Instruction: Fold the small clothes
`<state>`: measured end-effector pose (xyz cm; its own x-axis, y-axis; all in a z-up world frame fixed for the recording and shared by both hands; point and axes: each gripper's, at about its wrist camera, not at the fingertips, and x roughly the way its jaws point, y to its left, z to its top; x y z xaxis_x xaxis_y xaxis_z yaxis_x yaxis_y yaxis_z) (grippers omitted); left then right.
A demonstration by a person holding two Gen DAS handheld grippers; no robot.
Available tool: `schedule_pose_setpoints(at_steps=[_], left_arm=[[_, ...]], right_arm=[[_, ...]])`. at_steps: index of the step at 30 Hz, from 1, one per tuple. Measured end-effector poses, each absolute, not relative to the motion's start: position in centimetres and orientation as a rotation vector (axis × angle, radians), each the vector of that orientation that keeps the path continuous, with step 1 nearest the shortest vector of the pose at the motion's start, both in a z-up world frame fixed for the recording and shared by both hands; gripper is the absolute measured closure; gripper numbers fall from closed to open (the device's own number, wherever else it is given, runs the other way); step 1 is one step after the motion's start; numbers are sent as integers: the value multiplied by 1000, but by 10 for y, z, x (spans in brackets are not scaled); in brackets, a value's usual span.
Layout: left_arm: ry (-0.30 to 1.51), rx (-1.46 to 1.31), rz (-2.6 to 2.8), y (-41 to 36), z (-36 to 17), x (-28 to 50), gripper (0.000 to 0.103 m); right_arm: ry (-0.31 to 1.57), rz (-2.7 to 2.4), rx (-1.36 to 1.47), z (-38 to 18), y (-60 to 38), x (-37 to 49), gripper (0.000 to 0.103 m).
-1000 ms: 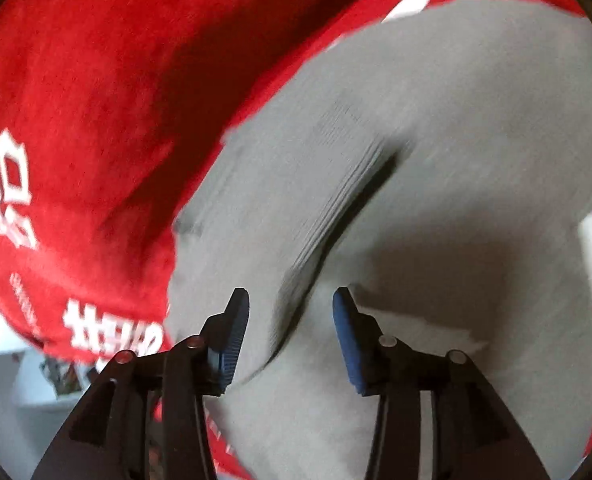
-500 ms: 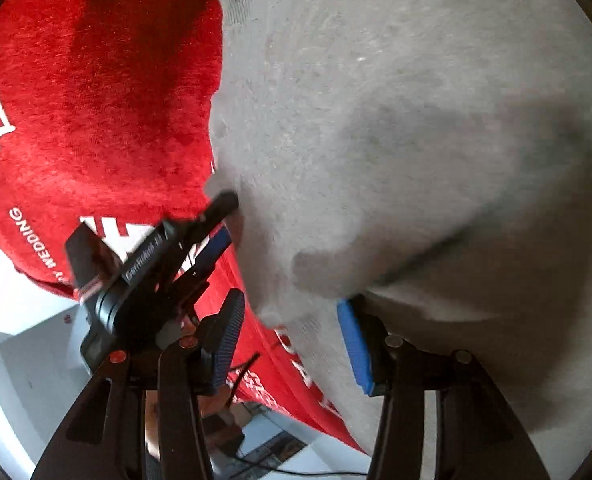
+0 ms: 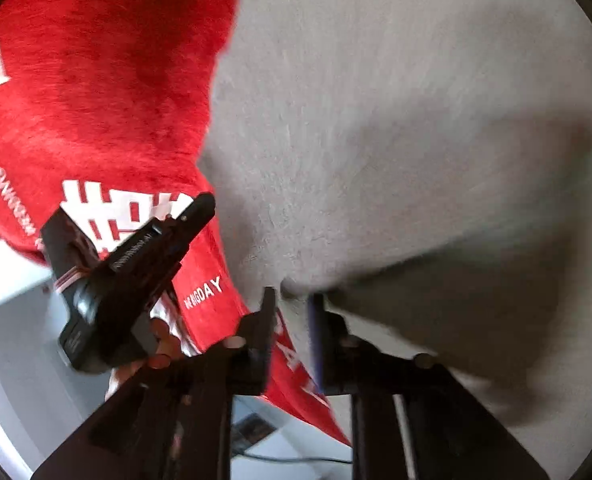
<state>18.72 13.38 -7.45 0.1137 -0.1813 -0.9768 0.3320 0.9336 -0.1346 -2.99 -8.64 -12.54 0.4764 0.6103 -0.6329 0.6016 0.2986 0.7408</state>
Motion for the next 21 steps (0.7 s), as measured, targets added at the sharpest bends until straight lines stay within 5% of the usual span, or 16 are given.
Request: schedule_pose_setpoints(at_steps=[2, 10, 11, 12, 21], left_arm=[[1380, 141, -383, 134, -64, 181, 91], [1336, 154, -441, 119, -45, 140, 91], [1343, 165, -435, 110, -49, 135, 91], [1356, 169, -429, 107, -54, 134, 91], [1369, 222, -382, 90, -72, 107, 91]], right_arm=[[1133, -92, 1299, -110, -120, -50, 57], [985, -485, 1387, -111, -243, -115, 56], [975, -490, 1373, -111, -250, -112, 63], [987, -503, 1337, -107, -251, -103, 97], [1136, -598, 1071, -103, -265, -127, 95]])
